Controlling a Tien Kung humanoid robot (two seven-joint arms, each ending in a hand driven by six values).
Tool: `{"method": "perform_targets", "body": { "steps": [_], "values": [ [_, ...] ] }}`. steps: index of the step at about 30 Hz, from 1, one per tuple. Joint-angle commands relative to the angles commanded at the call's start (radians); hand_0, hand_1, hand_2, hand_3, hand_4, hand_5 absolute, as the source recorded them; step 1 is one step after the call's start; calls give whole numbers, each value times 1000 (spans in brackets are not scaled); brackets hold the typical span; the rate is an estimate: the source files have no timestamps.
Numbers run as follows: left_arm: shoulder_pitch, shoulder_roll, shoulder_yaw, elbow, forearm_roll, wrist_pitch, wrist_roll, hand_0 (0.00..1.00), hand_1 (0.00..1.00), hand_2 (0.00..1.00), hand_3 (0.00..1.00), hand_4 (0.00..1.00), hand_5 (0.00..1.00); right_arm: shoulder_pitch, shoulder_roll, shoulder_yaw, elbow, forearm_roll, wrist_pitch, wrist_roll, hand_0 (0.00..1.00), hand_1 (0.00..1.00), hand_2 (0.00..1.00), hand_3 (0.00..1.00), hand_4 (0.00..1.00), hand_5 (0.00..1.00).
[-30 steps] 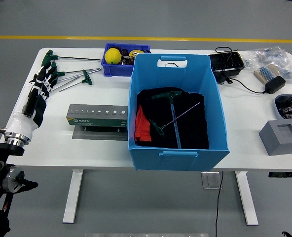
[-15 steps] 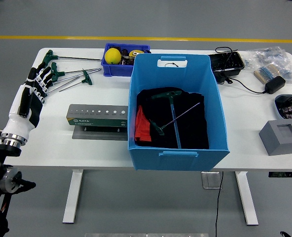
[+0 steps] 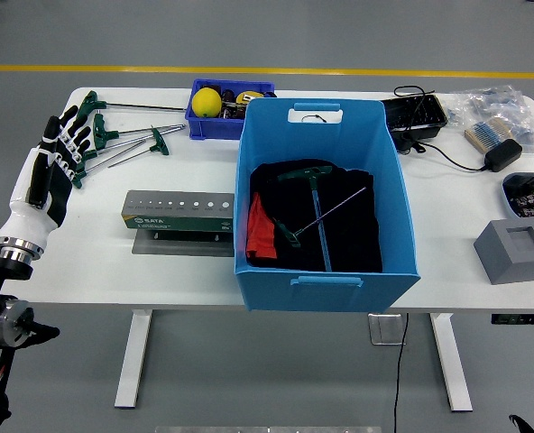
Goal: Lift tool from toolbox,place it in box,lift tool from toolbox,place it in box
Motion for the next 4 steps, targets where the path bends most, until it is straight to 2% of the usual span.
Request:
{"method": "perform_targets", "body": {
  "steps": [4],
  "values": [
    [-6,-7,-10,-1,7,-1,3,993,998,998,998,981,998,-1,2,8,-1,-18,-2,-5,665,657,716,558,772,663]
  ]
}}
